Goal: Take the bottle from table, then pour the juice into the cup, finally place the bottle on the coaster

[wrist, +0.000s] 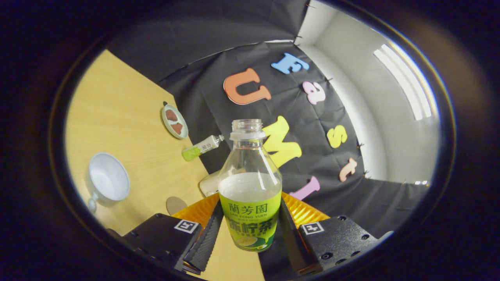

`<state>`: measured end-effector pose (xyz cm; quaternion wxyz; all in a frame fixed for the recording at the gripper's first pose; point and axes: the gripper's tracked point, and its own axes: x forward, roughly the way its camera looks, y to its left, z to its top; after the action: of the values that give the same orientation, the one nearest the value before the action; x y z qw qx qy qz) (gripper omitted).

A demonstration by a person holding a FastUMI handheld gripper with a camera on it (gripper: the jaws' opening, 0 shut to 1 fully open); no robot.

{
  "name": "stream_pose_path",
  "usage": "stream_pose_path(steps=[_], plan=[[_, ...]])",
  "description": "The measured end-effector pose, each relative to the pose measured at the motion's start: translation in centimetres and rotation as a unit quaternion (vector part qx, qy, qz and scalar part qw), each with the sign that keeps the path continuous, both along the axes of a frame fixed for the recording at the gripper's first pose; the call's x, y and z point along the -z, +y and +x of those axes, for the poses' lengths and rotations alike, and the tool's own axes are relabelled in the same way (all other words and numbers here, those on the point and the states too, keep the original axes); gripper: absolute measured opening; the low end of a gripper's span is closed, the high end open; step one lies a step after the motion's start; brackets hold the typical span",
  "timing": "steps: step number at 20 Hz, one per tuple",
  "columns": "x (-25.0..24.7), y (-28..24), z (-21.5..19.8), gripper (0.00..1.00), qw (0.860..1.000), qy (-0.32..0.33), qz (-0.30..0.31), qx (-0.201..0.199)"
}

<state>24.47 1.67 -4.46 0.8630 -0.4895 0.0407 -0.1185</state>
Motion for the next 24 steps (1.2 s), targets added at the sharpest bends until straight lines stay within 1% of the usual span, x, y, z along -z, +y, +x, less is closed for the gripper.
stream_pose_path(steps=[3,5,7,9,11,12,14,18,20,22,24], plan=[[0.1,-0.2,1.3,0.81,0.994,0.007,0.105,-0.005],[0.6,-0.5,2.5,0.81,0.983,0.015,0.180,-0.008],[1.5,-0.5,3.7,0.81,0.966,0.028,0.256,-0.018],[2.5,-0.6,4.7,0.81,0.947,0.044,0.317,-0.023],[3.4,-0.5,5.8,0.81,0.925,0.058,0.373,-0.034],[3.5,-0.7,6.4,0.81,0.918,0.054,0.391,-0.035],[3.9,-1.1,7.8,0.81,0.910,0.049,0.409,-0.044],[7.2,-1.9,10.8,0.81,0.894,0.063,0.441,-0.045],[8.1,-1.9,12.0,0.81,0.892,0.063,0.446,-0.047],[9.3,-2.4,13.0,0.81,0.890,0.064,0.450,-0.039],[10.2,-2.5,14.0,0.81,0.884,0.069,0.460,-0.039]])
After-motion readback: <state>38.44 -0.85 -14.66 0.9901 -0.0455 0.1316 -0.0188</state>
